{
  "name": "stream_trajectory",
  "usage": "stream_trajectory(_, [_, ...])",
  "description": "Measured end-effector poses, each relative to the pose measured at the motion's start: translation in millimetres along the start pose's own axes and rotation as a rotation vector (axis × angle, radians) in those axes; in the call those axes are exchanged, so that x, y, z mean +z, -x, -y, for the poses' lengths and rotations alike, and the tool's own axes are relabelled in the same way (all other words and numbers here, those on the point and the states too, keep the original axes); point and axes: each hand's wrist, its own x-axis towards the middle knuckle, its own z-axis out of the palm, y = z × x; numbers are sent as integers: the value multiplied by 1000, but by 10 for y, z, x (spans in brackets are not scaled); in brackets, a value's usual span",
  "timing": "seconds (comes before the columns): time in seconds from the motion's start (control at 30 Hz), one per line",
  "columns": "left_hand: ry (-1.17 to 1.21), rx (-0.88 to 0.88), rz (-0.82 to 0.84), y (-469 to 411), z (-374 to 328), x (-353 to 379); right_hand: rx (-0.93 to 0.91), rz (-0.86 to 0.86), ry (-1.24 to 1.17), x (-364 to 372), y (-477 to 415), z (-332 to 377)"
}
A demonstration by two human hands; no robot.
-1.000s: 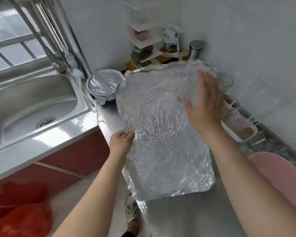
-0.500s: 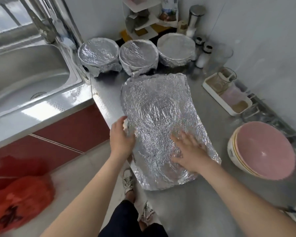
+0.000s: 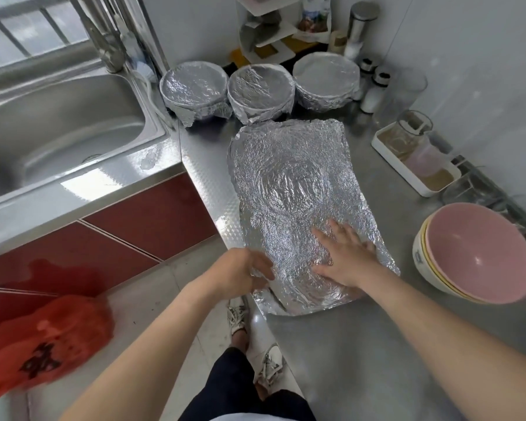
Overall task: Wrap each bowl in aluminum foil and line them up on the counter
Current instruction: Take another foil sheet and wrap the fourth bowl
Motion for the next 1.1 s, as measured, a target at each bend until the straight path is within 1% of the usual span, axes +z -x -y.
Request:
stream_trajectory(0.07, [20,-15,-74,-3,-2,14,1,-20,-25,-24,14,-4])
stream_trajectory(0.13, [89,-69,-176,9,5,13,-40,-32,-103,-109,72,-13])
stream_trajectory(0.23, [375,-145,-343,37,43,-12,-157,74,-218,-309,243,-108])
stream_trajectory(0.3, [537,-172,-444,67,70,-45,-217,132,-156,-374,370,-200])
stream_trajectory(0.37, [663,-177,-514,92,90,-82,-235,143,-24,-351,461,-248])
stream_trajectory(0.43, [792,-169,-564,111,132,-104,-225,86,65,-283,506,-255])
stream_trajectory(0.47, [845,-169,-587,111,161,-110,-205,22,67,-269,524,-259])
stream_trajectory(0.57, [946,-194,-632,132,289,-113,-134,-145,-34,-289,534,-284])
stream_trajectory(0.6, [958,-190,-623,146,323,-125,-137,-185,-57,-308,530,-305])
stream_trajectory(0.67, [927,-175,-529,168,375,-159,-158,-242,-131,-337,528,-354])
stream_trajectory(0.7, [879,-172,-462,165,395,-172,-177,-269,-188,-350,527,-383])
stream_trajectory(0.77, [711,-199,-354,133,396,-199,-241,-329,-286,-367,521,-428])
stream_trajectory(0.83, [462,-243,-350,52,432,-197,-252,-367,-419,-376,508,-448])
stream_trajectory(0.87, [369,-277,-372,24,438,-201,-219,-363,-543,-387,502,-455])
stream_trajectory(0.9, [351,-312,-398,-5,449,-194,-180,-351,-689,-396,491,-483])
stream_trajectory(0.97, [501,-356,-451,-40,466,-176,-163,-329,-913,-388,470,-540])
stream_trajectory(1.03, [646,-344,-490,-33,464,-156,-164,-303,-990,-342,433,-574])
stream_trajectory(1.1, [707,-343,-513,-22,444,-149,-106,-295,-1012,-276,378,-549])
